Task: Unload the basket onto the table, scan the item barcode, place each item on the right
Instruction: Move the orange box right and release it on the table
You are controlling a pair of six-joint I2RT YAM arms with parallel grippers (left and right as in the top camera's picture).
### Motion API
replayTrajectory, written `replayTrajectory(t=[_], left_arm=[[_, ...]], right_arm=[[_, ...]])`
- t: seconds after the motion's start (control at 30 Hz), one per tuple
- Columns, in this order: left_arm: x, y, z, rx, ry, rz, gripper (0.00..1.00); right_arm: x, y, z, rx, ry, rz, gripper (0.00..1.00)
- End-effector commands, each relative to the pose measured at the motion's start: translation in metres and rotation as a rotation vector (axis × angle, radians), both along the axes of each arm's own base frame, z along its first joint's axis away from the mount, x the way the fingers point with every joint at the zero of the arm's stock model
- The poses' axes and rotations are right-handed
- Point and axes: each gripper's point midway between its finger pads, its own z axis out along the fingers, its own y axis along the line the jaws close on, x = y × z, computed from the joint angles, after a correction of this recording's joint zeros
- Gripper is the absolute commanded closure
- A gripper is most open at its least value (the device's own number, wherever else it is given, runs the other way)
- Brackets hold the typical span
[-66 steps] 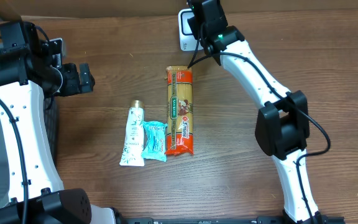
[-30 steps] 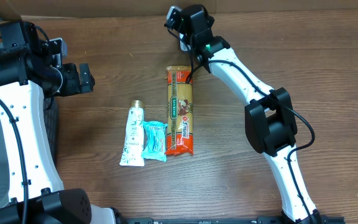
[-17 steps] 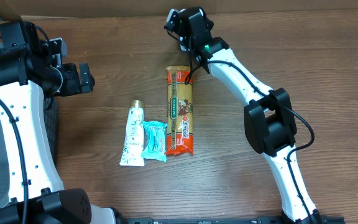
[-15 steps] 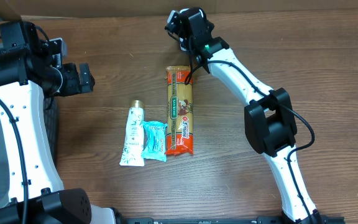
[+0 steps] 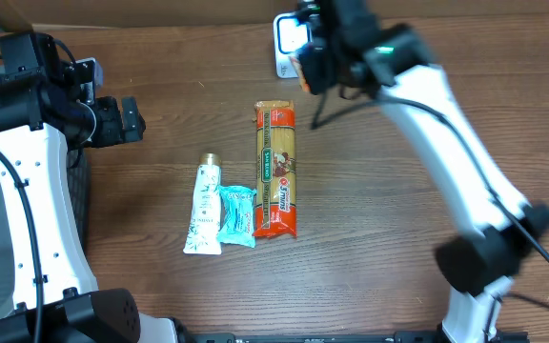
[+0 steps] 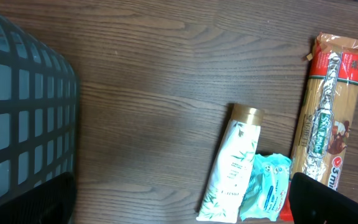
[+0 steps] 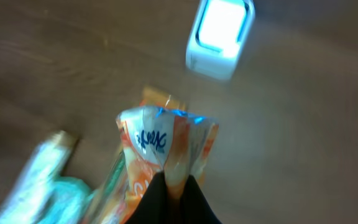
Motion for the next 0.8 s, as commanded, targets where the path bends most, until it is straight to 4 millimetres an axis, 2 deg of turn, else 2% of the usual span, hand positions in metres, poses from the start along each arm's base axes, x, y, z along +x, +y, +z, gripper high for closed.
replayTrajectory(t=[0.0, 0.17, 0.2, 0.23, 0.33, 0.47, 0.53, 0.67, 0.7, 0.77], left_arm=[[0.002, 0.0, 0.006, 0.011, -0.02, -0.016, 0.0], [0.002, 0.0, 0.006, 0.01, -0.02, -0.016, 0.0], [0.002, 0.0, 0.006, 0.011, -0.02, -0.016, 0.0], [0.002, 0.0, 0.006, 0.011, -0.02, -0.016, 0.0], [0.002, 0.0, 0.006, 0.011, -0.02, -0.016, 0.0], [0.002, 0.0, 0.006, 0.011, -0.02, -0.016, 0.0], [0.002, 0.0, 0.006, 0.011, -0.02, -0.016, 0.0], [0.002, 0.0, 0.006, 0.011, -0.02, -0.016, 0.0], [0.002, 0.0, 0.006, 0.011, -0.02, -0.016, 0.0], [0.002, 0.0, 0.006, 0.011, -0.02, -0.016, 0.0]], right_arm=[[-0.023, -0.039, 0.017, 0.2, 0.18, -0.23, 0.96], [-0.032, -0.114, 0.001, 0.165, 0.303, -0.416, 0.96], [-0.03, -0.138, -0.01, 0.162, 0.337, -0.5, 0.96], [-0.027, -0.153, -0.019, 0.16, 0.351, -0.546, 0.96], [-0.02, -0.185, -0.049, 0.157, 0.386, -0.65, 0.96], [-0.019, -0.215, -0.103, 0.164, 0.448, -0.75, 0.96], [-0.023, -0.223, -0.132, 0.185, 0.486, -0.773, 0.96], [-0.037, -0.234, -0.179, 0.205, 0.548, -0.809, 0.96], [-0.041, -0.238, -0.189, 0.205, 0.557, -0.819, 0.94], [-0.047, -0.245, -0.204, 0.198, 0.568, -0.841, 0.74]])
